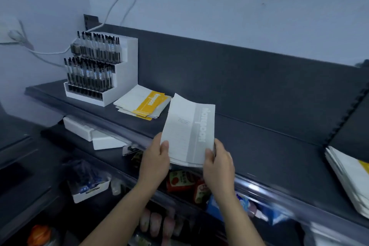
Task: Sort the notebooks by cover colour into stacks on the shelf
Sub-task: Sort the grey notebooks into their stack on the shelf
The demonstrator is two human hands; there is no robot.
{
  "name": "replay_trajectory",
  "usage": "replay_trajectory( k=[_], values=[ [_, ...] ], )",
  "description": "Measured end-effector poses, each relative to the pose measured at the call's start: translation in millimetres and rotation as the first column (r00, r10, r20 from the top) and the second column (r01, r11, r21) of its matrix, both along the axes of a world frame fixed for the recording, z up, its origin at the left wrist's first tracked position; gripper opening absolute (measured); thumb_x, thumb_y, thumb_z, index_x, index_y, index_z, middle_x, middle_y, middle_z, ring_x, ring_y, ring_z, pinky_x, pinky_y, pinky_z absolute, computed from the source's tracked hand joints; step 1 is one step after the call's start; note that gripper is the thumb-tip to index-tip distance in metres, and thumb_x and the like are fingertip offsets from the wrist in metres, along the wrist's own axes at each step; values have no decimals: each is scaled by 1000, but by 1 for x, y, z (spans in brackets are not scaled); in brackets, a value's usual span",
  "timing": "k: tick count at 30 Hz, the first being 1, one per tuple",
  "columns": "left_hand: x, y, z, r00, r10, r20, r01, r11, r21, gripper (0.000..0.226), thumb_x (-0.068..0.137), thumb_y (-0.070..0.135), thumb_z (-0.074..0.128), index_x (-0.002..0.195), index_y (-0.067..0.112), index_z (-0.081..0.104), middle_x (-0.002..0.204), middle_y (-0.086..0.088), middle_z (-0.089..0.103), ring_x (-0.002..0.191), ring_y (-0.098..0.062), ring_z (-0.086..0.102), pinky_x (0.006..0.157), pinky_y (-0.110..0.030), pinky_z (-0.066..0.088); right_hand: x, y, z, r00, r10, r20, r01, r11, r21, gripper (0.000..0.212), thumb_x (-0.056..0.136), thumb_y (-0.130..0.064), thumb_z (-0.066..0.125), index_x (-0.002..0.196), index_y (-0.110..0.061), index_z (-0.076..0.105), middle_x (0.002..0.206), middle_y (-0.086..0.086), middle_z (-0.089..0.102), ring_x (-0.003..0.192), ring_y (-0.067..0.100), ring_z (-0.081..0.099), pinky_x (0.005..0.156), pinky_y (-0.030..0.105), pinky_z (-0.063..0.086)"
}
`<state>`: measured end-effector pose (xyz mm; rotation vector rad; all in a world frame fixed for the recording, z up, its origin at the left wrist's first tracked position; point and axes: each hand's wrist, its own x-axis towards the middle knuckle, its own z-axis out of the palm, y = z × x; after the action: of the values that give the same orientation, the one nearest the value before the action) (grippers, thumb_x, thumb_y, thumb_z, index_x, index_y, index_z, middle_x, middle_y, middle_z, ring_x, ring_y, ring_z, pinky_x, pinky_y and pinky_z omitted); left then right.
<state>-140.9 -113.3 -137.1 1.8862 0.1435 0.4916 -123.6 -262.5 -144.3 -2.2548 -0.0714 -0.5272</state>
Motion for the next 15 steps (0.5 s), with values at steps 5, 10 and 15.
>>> replay_trajectory(
  k=[5, 10, 15],
  values=[
    [-17, -35, -1, 996, -86, 21, 85, 996, 28, 29, 103, 15, 36, 124, 18, 55, 105, 8, 59, 90, -7, 51, 71, -22, 34, -32, -37, 3, 994, -105, 12, 105, 994, -38, 23, 99, -19, 43, 119, -17, 53, 105, -2, 61, 100, 21, 49, 75, 29, 34],
    [-29, -81, -1, 988, -155, 11, 154, 987, 51, 24, 101, 13, 37, 115, 18, 56, 96, 9, 60, 86, -10, 55, 68, -29, 38, -60, -85, 8, 983, -181, 27, 183, 982, -50, 21, 99, -18, 44, 118, -17, 54, 103, -3, 61, 91, 15, 42, 72, 29, 33],
    [-45, -139, 3, 973, -231, 12, 230, 971, 65, 22, 99, 12, 37, 111, 11, 56, 95, 1, 63, 88, -23, 56, 75, -35, 42, -83, -143, 7, 967, -251, 41, 253, 966, -54, 21, 97, -21, 43, 114, -19, 55, 98, -3, 63, 95, 23, 51, 74, 39, 47]
  ],
)
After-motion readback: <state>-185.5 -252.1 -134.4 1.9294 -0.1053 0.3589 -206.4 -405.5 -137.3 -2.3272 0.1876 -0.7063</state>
